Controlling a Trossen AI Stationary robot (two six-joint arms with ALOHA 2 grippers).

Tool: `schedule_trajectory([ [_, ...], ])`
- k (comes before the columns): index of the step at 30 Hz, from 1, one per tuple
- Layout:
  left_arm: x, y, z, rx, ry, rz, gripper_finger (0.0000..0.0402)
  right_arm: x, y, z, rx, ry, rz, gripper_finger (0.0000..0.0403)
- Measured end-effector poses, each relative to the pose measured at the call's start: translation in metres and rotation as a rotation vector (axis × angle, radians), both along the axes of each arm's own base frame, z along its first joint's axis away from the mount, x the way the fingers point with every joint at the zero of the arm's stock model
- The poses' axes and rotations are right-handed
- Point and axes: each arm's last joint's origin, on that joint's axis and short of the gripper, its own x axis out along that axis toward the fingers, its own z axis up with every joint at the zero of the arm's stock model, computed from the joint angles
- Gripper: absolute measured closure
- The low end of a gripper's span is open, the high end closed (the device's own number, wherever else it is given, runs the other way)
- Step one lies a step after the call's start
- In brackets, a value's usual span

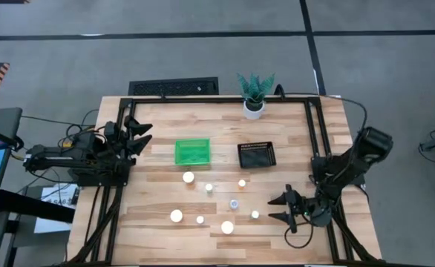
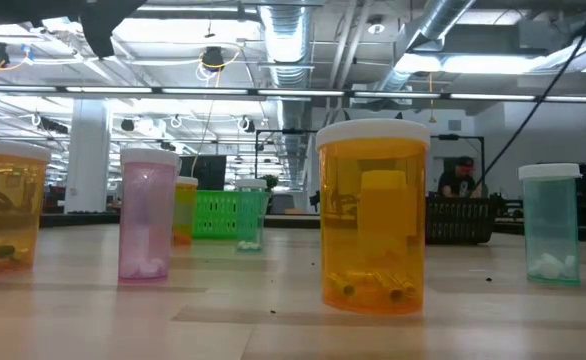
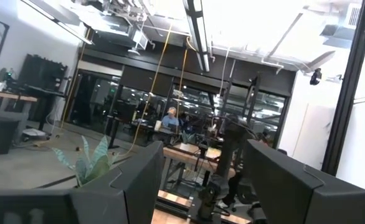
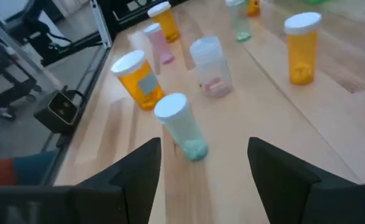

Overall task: Pick and place medicine bottles into bin by pill shape (circle, oval)
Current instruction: Put the right blue tablet bottle into the black basket

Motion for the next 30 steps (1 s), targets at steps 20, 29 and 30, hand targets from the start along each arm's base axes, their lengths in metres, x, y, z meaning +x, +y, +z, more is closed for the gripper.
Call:
schedule_trajectory([
  [20, 0.000, 0.000, 0.000, 0.003, -0.003, 0.003, 0.0182, 0.035, 0.026, -0.031, -0.213, 0.056, -0.022, 0.0149],
  [29, 0.000, 0.000, 0.000, 0.004, -0.002, 0.003, 0.0182, 0.046, 0.023, -0.025, -0.215, 0.021, 0.007, 0.0149],
  [30, 0.000, 0.000, 0.000, 0.004, -0.002, 0.003, 0.0182, 0.046, 0.023, -0.025, -0.210, 0.026, 0.017, 0.0149],
])
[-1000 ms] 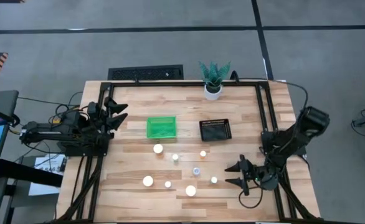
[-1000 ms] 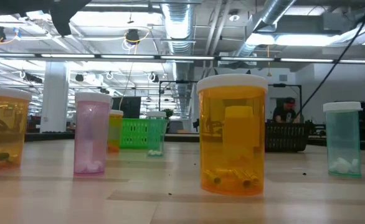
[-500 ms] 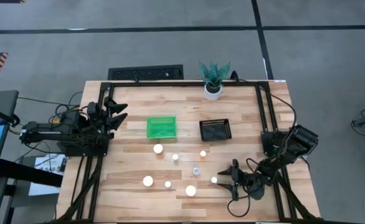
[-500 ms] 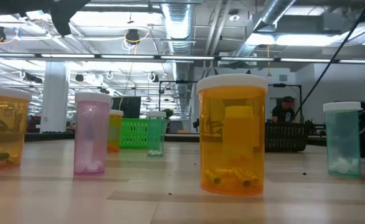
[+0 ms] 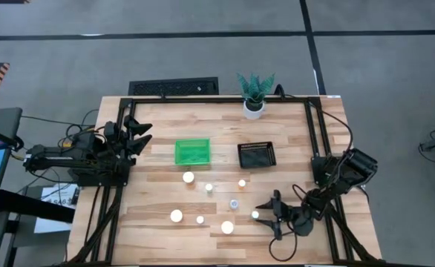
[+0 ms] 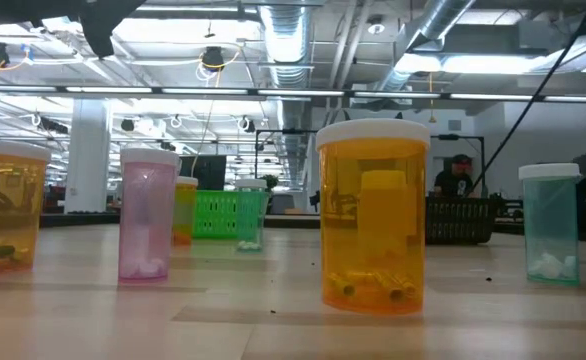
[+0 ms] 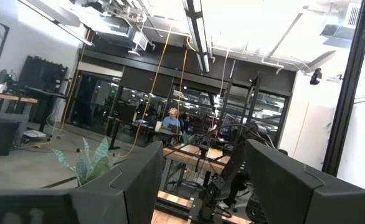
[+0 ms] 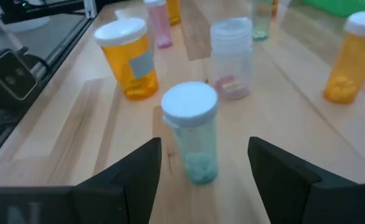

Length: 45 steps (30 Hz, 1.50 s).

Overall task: Pick and place medicine bottles into bin by pill shape (circle, oval)
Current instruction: Put the right blue tablet bottle into the black basket

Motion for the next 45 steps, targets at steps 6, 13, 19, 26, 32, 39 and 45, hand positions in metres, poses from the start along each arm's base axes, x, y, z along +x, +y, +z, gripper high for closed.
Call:
schedule_trajectory([
  [6, 0.000, 0.000, 0.000, 0.000, 0.000, 0.000, 0.0182, 0.003, -0.003, 0.001, 0.000, -0.003, -0.008, 0.0149],
  [13, 0.000, 0.000, 0.000, 0.000, 0.000, 0.000, 0.0182, 0.008, -0.004, 0.003, 0.019, -0.014, 0.008, 0.0149],
  [19, 0.000, 0.000, 0.000, 0.000, 0.000, 0.000, 0.0182, 0.011, -0.006, 0.004, 0.015, -0.022, 0.014, 0.0152],
  [26, 0.000, 0.000, 0.000, 0.006, 0.002, 0.003, 0.0182, 0.011, -0.006, 0.004, 0.006, -0.017, 0.016, 0.0198],
  [32, 0.000, 0.000, 0.000, 0.012, 0.005, 0.005, 0.0182, 0.011, -0.006, 0.004, -0.003, -0.014, 0.019, 0.0246],
  [39, 0.000, 0.000, 0.000, 0.012, 0.005, 0.005, 0.0182, 0.011, -0.006, 0.004, -0.003, -0.014, 0.019, 0.0276],
  [45, 0.000, 0.000, 0.000, 0.012, 0.005, 0.005, 0.0182, 0.011, -0.006, 0.004, 0.001, -0.018, 0.019, 0.0293],
])
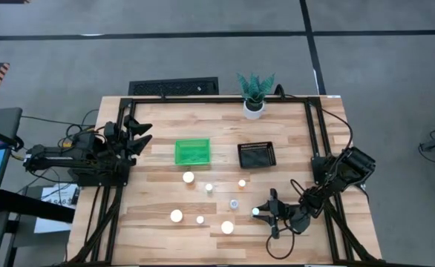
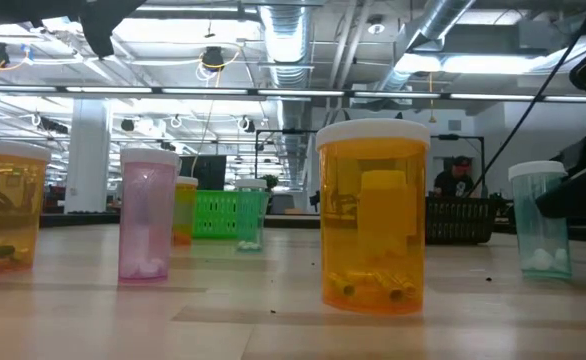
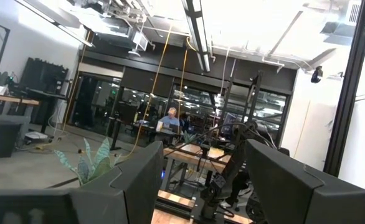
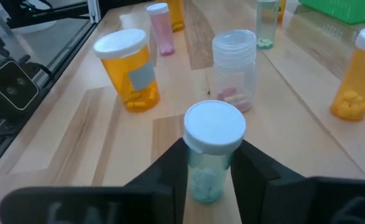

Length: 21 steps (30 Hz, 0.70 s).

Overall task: Pick and place medicine bottles into bin by pill shape (circle, oval)
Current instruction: Put the right blue tablet bottle into the black basket

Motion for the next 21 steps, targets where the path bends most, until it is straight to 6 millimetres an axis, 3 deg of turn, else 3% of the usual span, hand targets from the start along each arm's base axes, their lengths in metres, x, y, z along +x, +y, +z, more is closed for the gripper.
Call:
schedule_trajectory([
  [14, 0.000, 0.000, 0.000, -0.001, 0.000, -0.001, 0.0182, 0.007, -0.003, 0.007, -0.010, -0.064, -0.019, 0.0294],
  [21, 0.000, 0.000, 0.000, -0.001, -0.001, -0.002, 0.0182, 0.018, -0.024, 0.033, -0.110, -0.129, -0.069, 0.0294],
])
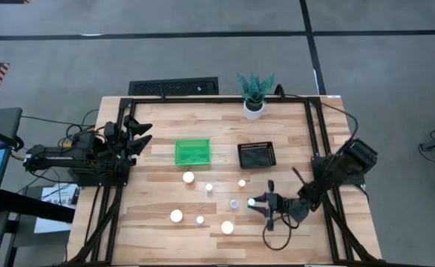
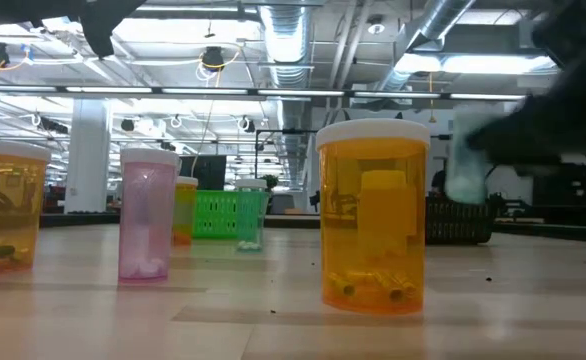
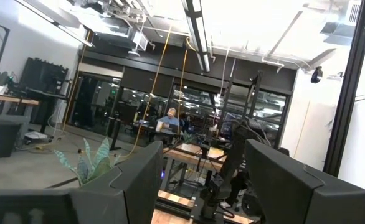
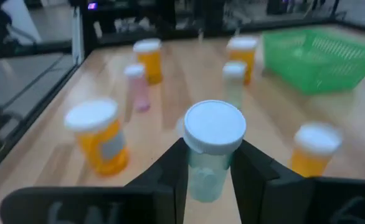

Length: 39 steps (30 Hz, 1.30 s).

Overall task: Pick and place medicine bottles into bin by pill shape (circle, oval)
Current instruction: Put the right blue tablet bottle into the black basket

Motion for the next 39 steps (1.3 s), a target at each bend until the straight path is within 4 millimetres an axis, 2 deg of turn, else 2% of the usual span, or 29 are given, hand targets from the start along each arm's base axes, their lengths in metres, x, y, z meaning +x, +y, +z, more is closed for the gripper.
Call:
schedule_trajectory([
  [9, 0.000, 0.000, 0.000, 0.000, 0.000, 0.000, 0.0182, -0.009, -0.048, 0.049, -0.085, -0.022, -0.108, 0.0294],
  [15, 0.000, 0.000, 0.000, 0.000, 0.000, 0.000, 0.0182, -0.012, -0.089, 0.066, -0.138, 0.055, -0.251, 0.0294],
  [19, 0.000, 0.000, 0.000, 0.000, 0.000, 0.000, 0.0182, -0.006, -0.115, 0.068, -0.128, 0.092, -0.243, 0.0294],
  [25, 0.000, 0.000, 0.000, 0.012, 0.003, 0.005, 0.0182, 0.004, -0.146, 0.059, -0.117, 0.170, -0.184, 0.0294],
  [30, 0.000, 0.000, 0.000, 0.036, 0.010, 0.016, 0.0182, 0.008, -0.170, 0.057, -0.070, 0.170, -0.110, 0.0294],
  [34, 0.000, 0.000, 0.000, 0.038, 0.011, 0.016, 0.0182, 0.006, -0.182, 0.055, -0.073, 0.163, -0.089, 0.0294],
  [39, 0.000, 0.000, 0.000, 0.039, 0.011, 0.017, 0.0182, -0.009, -0.188, 0.042, -0.096, 0.099, -0.100, 0.0294],
])
